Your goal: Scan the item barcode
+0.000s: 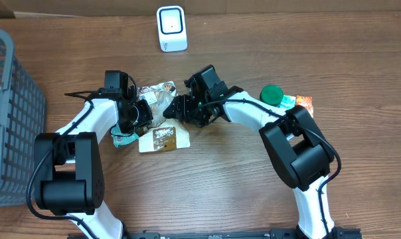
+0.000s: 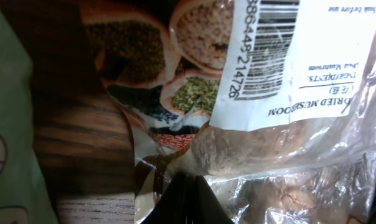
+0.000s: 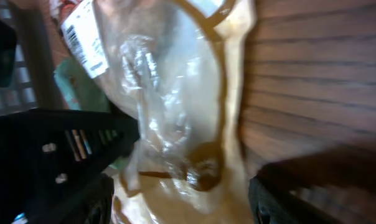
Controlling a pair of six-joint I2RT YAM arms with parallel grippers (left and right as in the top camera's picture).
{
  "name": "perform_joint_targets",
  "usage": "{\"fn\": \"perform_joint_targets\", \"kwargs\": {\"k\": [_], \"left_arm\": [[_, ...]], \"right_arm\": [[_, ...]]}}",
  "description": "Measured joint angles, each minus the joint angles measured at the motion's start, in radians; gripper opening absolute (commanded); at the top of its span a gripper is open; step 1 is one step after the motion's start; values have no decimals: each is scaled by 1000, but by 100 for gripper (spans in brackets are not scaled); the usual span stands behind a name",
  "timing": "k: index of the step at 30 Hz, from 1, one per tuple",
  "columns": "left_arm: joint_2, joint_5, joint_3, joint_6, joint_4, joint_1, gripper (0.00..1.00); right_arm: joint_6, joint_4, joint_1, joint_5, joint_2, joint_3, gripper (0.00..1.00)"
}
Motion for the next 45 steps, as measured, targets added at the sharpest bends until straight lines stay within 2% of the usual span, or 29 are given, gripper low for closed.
{"fn": "perform_joint_targets", "kwargs": {"k": [5,9,13,17,28,30,34,40,45], "left_arm": [[0,2,0,0,-2,0,4],[2,8,0,0,-2,4,4],[2,10,0,0,-2,5,4],[2,10,0,0,-2,5,4],[2,10,0,0,-2,5,4],[2,10,0,0,-3,5,4],[2,10,0,1,-3,5,4],[7,19,11,28,-21,12,4],[17,26,49,74,-138,42,4]], "right_arm": [[46,50,28,-50,20,2,67],[63,66,39,-59,26,2,57],[74,80,40,-66,37,2,52],[79,92,40,-73,50,2,38],[99,189,53,-83,77,2,37],[99,198,58,-79,80,2,29],[100,186,61,-69,85,1,4],[84,149,44,-102,85,2,4],[-3,21,-3,-186,78,4,4]]}}
